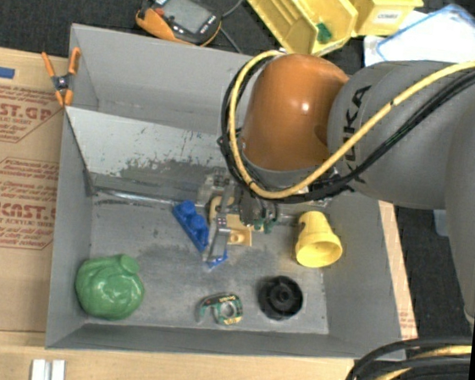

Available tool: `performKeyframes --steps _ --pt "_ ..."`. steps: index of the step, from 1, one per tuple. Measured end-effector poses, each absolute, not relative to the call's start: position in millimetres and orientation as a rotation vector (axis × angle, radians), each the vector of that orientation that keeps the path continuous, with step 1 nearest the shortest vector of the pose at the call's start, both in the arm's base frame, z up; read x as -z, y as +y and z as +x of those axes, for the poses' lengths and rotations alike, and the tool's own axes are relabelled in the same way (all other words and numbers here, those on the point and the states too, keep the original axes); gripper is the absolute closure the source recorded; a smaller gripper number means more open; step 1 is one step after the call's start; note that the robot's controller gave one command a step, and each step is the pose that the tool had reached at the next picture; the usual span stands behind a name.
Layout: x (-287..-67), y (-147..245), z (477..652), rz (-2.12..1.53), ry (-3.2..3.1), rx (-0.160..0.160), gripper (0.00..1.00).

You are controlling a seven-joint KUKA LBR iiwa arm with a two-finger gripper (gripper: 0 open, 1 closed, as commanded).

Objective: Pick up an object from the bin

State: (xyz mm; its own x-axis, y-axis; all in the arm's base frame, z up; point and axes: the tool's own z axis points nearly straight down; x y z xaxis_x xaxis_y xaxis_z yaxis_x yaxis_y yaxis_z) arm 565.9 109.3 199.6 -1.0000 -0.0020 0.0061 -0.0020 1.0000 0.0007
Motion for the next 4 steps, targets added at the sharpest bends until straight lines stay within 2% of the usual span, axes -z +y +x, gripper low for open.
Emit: performKeyframes --steps 1,2,3,4 --pt "-204.0 108.7 567.7 0.0 -3.143 0.002 0.0" --pt "-87.4 93.3 573.7 -0.482 -3.111 0.007 0.0" --pt "-145.2 89.1 587.3 -0.358 -3.132 0.007 0.0" --pt "-99.1 94.0 578.7 -0.756 -3.049 0.006 0.0"
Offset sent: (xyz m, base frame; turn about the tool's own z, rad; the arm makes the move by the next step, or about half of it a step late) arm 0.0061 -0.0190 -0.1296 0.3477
